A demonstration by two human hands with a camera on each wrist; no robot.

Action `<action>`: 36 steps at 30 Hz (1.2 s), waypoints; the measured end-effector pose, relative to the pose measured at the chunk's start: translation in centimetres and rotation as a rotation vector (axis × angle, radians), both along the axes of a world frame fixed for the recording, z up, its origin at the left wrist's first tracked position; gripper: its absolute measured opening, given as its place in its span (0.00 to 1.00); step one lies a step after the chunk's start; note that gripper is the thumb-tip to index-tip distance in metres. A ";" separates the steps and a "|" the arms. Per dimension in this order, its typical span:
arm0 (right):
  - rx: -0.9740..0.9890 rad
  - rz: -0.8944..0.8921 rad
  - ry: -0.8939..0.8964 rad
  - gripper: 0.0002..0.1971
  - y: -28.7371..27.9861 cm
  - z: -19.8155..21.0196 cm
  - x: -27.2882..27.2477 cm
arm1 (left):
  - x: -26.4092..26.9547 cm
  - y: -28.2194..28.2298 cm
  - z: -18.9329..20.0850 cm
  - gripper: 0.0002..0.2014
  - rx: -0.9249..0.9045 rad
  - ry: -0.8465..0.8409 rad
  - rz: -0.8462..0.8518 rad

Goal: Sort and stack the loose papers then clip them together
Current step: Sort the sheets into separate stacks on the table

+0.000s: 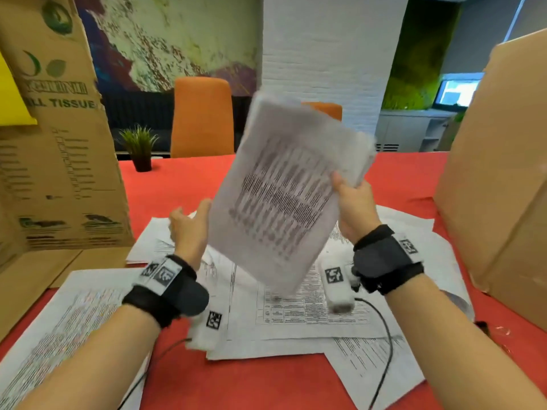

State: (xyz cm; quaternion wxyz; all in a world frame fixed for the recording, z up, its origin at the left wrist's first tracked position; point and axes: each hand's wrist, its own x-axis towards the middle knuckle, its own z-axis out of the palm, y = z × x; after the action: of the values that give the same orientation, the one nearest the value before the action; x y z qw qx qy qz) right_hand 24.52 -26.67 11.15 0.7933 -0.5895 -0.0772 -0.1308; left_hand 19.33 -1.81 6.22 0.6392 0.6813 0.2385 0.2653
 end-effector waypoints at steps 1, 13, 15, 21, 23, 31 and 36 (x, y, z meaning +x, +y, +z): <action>0.152 -0.009 0.050 0.15 -0.7 -0.1 0.4 | -0.6 -0.2 -1.3 0.42 -0.066 0.083 -0.016; -0.280 0.290 0.104 0.16 -7.9 -5.2 -1.6 | -2.9 2.5 -0.2 0.12 -0.072 -0.288 -0.364; -0.347 0.308 0.081 0.18 -7.8 -5.8 -1.7 | -3.1 2.0 0.0 0.12 -0.005 -0.305 -0.371; -0.315 0.476 0.176 0.29 -8.1 -8.6 -2.7 | -3.1 2.2 -5.2 0.19 -0.049 -0.241 -0.278; -0.313 0.449 0.161 0.25 -6.8 -8.9 -3.2 | -2.7 1.3 -6.0 0.18 -0.090 -0.207 -0.199; -0.307 0.359 0.078 0.15 -6.8 -5.4 -2.3 | -2.0 1.6 -2.8 0.18 -0.054 -0.353 -0.143; -0.300 0.397 0.064 0.22 -6.2 -5.5 -2.2 | -1.8 0.9 -3.1 0.17 -0.060 -0.365 -0.119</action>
State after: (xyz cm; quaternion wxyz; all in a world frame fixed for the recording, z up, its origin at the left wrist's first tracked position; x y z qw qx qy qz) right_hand 22.27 -32.83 5.63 0.7090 -0.6780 -0.1847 0.0594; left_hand 17.54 -0.87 3.08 0.7063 0.6157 0.0857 0.3388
